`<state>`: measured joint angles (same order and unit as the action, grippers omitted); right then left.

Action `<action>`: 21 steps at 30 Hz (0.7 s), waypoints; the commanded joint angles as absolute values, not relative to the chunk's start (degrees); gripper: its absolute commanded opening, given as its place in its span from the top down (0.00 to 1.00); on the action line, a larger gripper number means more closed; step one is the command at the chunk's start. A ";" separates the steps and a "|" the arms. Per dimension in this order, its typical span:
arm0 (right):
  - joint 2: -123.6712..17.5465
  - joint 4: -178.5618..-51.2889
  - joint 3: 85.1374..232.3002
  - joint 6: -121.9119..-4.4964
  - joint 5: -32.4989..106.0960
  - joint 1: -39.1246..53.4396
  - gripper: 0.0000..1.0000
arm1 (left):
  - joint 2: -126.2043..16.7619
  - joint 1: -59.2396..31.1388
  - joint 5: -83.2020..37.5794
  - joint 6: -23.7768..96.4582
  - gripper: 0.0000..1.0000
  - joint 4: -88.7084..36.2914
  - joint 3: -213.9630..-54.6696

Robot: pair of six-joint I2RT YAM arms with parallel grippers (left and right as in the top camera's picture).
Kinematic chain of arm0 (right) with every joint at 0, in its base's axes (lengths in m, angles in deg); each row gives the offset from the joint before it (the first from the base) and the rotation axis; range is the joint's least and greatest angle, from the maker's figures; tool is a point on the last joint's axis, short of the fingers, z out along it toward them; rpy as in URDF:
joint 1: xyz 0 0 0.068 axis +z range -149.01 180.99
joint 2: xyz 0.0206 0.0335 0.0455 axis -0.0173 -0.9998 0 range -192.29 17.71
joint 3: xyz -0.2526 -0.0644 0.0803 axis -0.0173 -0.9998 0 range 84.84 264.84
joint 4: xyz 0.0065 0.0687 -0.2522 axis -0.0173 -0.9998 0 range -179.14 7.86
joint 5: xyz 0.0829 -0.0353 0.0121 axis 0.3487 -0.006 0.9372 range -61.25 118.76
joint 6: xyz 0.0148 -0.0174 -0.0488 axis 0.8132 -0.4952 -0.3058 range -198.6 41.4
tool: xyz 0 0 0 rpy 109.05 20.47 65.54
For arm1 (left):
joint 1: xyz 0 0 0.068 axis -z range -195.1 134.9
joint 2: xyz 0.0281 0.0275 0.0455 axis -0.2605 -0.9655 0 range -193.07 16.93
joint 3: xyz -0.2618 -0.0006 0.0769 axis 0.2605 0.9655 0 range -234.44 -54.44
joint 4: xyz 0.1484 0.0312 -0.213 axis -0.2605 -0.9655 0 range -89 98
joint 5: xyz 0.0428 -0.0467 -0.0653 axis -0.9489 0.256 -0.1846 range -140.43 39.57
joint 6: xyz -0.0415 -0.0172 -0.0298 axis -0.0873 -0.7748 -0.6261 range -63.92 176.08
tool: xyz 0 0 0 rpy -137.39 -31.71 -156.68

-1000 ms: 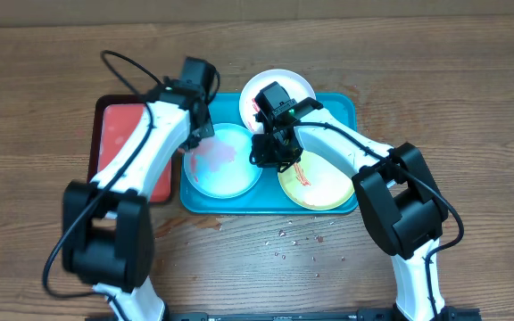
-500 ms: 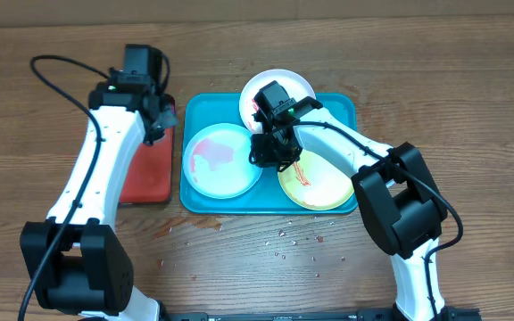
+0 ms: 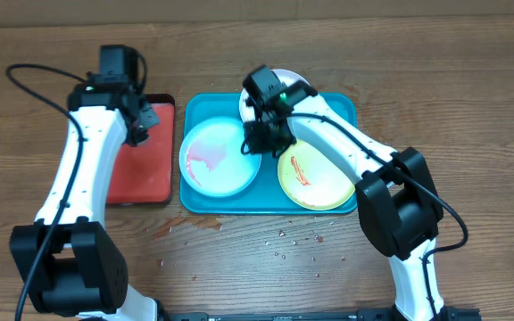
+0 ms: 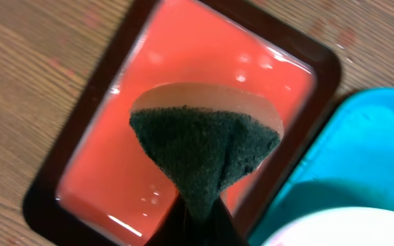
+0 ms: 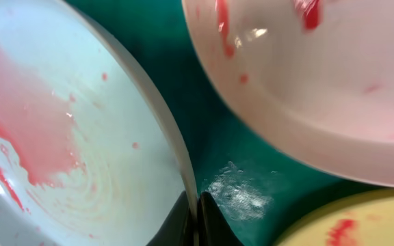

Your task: Clean dirty plates on tray and stack at the side

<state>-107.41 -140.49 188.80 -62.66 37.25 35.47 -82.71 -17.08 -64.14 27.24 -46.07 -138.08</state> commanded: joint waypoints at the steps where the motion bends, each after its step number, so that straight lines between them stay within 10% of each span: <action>1: -106.64 -143.37 196.06 -67.71 26.62 36.96 0.96 | -82.16 -19.57 -62.96 26.06 0.96 -46.09 -138.93; 21: -106.47 -148.20 205.20 -80.62 -32.02 53.40 0.96 | -82.16 -24.90 -63.09 26.04 0.96 -45.93 -138.93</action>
